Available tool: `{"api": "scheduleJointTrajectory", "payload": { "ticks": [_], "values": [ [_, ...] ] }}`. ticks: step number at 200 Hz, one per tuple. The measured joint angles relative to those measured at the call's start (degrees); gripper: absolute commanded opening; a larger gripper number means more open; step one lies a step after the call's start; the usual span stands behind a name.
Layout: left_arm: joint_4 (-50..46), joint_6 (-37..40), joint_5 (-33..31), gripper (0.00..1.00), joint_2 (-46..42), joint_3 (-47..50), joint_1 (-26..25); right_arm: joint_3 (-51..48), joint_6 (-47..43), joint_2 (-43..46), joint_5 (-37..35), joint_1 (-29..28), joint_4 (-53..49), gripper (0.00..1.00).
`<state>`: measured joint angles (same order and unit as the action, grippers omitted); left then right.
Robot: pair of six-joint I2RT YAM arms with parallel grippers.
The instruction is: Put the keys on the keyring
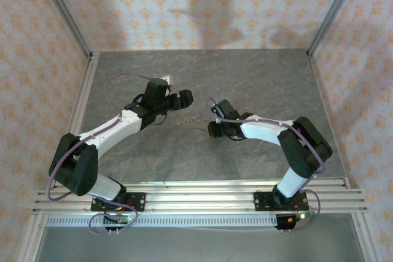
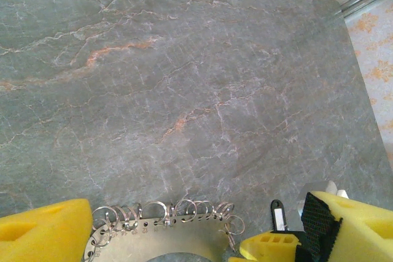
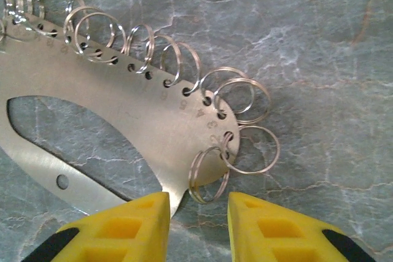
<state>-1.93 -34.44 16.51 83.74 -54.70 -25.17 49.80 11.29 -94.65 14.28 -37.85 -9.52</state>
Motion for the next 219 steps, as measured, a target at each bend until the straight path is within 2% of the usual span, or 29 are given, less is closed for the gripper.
{"api": "scheduleJointTrajectory", "payload": {
  "ticks": [67,142,219],
  "values": [
    [0.0,0.0,0.0,0.9,0.0,0.0,-0.4,1.0,-0.2,0.0,-1.5,0.0,-0.6,0.26],
    [0.0,0.0,0.0,0.9,0.0,0.0,-0.4,1.8,-0.7,-1.2,-1.4,0.0,-0.8,0.27],
    [0.0,0.0,0.0,0.9,0.0,0.0,-0.4,1.9,-1.1,-1.6,-1.9,0.0,-0.9,0.19]
  ]
}}
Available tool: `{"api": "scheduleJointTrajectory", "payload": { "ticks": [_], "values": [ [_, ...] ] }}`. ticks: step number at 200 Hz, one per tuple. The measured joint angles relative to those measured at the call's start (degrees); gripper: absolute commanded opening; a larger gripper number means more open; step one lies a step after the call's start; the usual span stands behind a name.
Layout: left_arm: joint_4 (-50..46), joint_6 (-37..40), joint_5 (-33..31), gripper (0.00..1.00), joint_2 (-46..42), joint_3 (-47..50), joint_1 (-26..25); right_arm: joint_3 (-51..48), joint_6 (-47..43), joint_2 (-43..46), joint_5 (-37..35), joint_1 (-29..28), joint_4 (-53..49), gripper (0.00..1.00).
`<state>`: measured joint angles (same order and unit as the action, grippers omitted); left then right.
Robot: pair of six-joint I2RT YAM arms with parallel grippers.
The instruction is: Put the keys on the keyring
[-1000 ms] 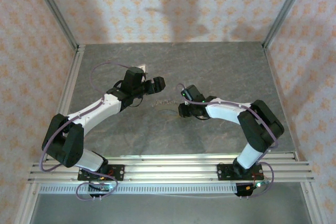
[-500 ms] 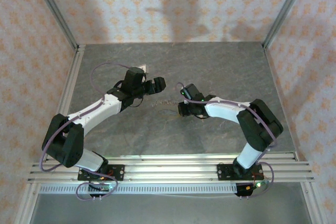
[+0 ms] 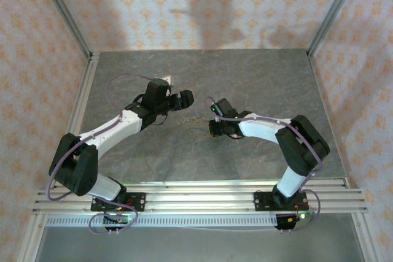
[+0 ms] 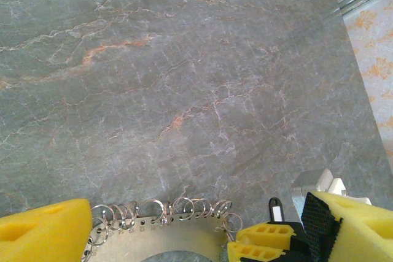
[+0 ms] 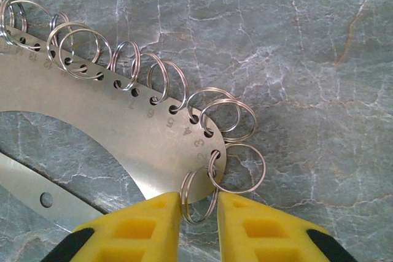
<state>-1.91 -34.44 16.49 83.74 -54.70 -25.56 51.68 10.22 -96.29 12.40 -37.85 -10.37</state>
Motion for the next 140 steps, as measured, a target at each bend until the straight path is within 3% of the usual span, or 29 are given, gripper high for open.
{"api": "scheduleJointTrajectory", "payload": {
  "ticks": [66,85,140],
  "values": [
    [0.0,0.0,0.0,0.9,0.0,0.0,0.0,0.0,0.0,0.0,-0.5,0.0,-0.2,0.09],
    [0.0,0.0,0.0,0.9,0.0,0.0,0.0,0.0,-0.2,0.0,-0.6,0.0,-0.3,0.0],
    [-0.6,-0.8,-1.5,0.91,0.0,-0.2,0.0,1.9,-1.4,0.3,-0.7,0.0,-3.0,0.0]
  ]
}}
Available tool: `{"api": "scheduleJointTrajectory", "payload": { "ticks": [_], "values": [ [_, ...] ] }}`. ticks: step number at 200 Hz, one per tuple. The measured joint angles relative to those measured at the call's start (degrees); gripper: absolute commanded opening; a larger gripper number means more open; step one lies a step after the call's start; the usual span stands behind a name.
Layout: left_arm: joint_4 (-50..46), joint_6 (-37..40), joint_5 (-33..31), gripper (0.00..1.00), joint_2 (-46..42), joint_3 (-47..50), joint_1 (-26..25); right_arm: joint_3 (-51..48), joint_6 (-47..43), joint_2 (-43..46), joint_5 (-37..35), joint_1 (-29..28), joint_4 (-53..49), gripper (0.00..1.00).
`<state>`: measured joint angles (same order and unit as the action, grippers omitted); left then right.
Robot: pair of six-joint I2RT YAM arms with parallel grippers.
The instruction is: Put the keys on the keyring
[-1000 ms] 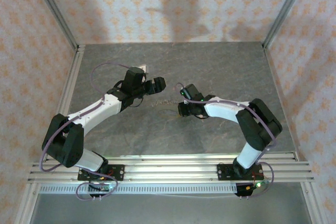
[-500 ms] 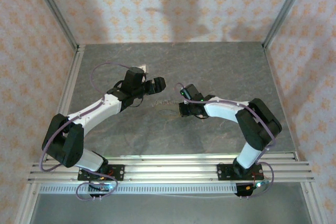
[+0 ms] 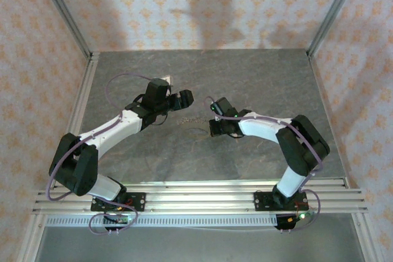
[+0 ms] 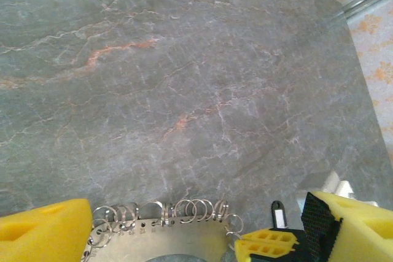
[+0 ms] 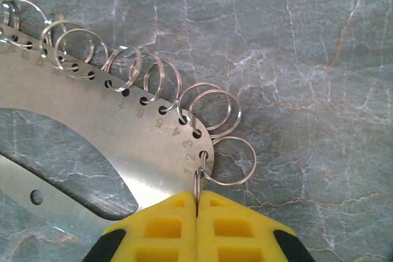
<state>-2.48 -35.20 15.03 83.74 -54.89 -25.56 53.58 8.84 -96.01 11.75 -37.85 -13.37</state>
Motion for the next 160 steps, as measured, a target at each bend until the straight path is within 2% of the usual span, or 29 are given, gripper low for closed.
{"api": "scheduleJointTrajectory", "payload": {
  "ticks": [30,62,114,160],
  "values": [
    [-3.3,-0.8,-2.2,0.9,0.0,-3.1,0.0,4.5,-2.0,4.0,0.7,0.0,-4.7,0.0],
    [-5.8,-0.8,-2.2,0.83,-0.5,-7.7,0.5,12.0,-4.7,9.9,4.9,0.3,-6.5,0.0],
    [-5.9,-0.7,3.7,0.84,-4.7,-9.3,4.9,16.5,-4.0,13.5,19.3,5.9,-2.8,0.0],
    [-4.0,-0.8,10.3,0.81,-8.0,-10.0,5.0,14.5,1.9,13.7,31.0,8.9,7.0,0.0]
  ]
}}
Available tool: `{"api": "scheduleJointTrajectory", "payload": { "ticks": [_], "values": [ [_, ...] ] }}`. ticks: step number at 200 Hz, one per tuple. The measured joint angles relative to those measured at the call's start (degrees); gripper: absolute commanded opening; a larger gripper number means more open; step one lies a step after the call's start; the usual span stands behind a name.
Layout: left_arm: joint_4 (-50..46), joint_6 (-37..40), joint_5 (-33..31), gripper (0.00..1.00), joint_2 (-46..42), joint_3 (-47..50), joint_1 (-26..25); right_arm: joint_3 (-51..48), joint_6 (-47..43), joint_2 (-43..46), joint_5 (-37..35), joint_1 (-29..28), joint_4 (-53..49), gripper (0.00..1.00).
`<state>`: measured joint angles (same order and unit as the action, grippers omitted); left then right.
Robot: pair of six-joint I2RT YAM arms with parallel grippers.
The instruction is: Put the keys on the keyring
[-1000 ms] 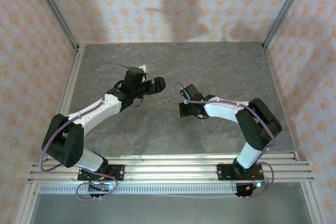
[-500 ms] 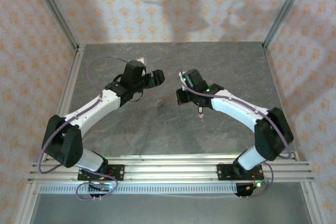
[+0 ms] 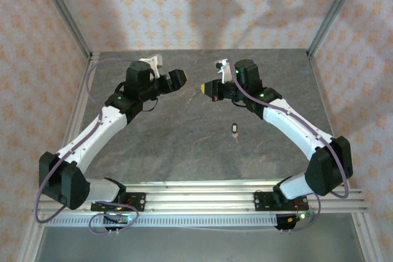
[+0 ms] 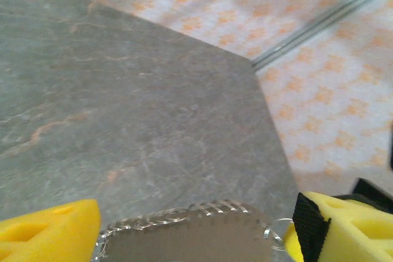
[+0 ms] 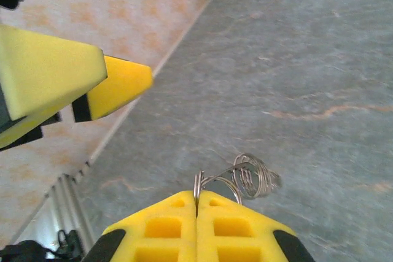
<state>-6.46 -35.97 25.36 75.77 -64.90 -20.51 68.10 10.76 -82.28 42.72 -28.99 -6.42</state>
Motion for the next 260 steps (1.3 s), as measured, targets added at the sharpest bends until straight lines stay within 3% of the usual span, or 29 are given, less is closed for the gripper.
{"api": "scheduleJointTrajectory", "payload": {
  "ticks": [63,115,156,260],
  "values": [
    [11.2,-1.8,7.8,0.56,-1.1,3.7,0.0,-7.8,9.1,2.1,9.0,2.7,12.1,0.0],
    [17.0,-2.6,11.6,0.54,-0.7,6.4,-2.2,-11.0,12.2,5.6,11.8,3.1,16.9,0.0],
    [19.8,-2.6,14.6,0.45,1.0,6.4,-5.0,-11.3,13.8,5.6,13.3,3.3,19.2,0.0],
    [24.2,-2.6,17.6,0.38,2.7,6.5,-5.4,-11.5,14.7,5.6,14.8,3.9,20.5,0.0]
  ]
}}
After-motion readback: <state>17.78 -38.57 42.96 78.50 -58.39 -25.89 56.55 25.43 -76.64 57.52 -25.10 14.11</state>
